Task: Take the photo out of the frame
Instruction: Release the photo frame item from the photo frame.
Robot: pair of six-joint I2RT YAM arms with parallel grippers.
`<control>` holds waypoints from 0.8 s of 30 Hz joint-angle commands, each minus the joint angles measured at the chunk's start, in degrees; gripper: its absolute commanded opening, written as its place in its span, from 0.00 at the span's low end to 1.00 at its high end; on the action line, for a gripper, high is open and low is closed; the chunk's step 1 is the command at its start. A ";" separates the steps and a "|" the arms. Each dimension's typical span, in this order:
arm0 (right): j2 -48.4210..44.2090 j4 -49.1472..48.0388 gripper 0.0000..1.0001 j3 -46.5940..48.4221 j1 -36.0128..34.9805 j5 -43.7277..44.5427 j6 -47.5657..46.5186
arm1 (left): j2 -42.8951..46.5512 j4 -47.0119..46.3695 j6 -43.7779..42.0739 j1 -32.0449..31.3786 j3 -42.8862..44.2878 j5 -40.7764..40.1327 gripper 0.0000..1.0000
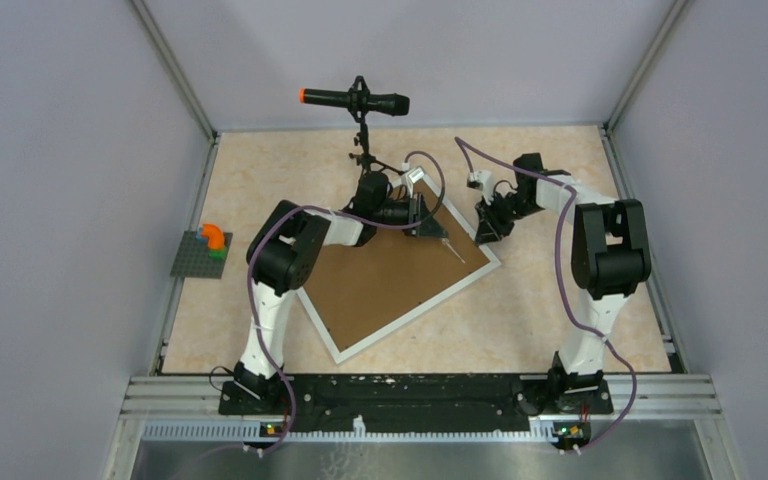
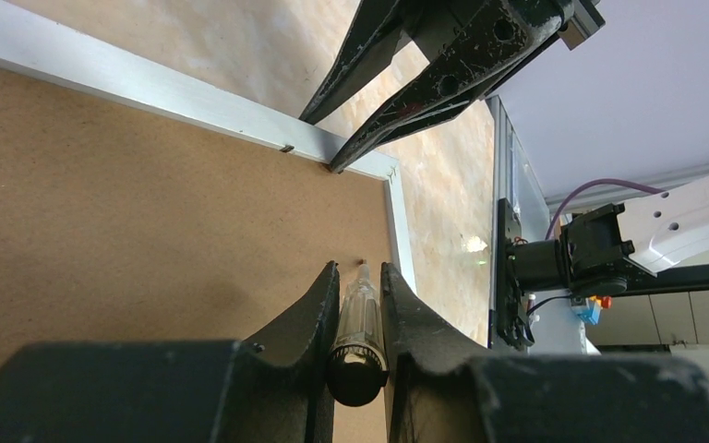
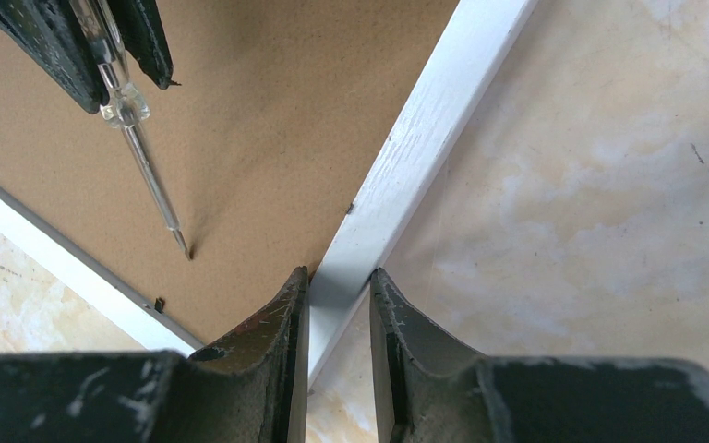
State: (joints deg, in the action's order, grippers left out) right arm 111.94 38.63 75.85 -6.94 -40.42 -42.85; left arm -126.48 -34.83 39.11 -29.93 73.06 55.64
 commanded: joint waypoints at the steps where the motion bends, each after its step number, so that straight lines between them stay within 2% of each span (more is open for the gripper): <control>1: 2.93 -3.46 0.00 0.15 -0.09 4.83 -3.82 | -0.57 1.53 -1.87 -1.75 0.01 0.74 0.00; 14: 2.85 -3.43 0.00 0.00 -0.10 4.65 -4.00 | -1.68 2.12 -1.39 -3.94 1.20 1.41 0.00; 24: 2.73 -3.21 0.00 -0.02 -0.03 4.64 -4.34 | -0.40 1.57 -0.63 -2.59 1.77 1.46 0.00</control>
State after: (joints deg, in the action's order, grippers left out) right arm 111.94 38.63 75.85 -6.96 -40.45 -42.87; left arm -127.02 -34.74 39.35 -32.75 73.84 56.25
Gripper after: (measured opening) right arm 0.241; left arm 0.244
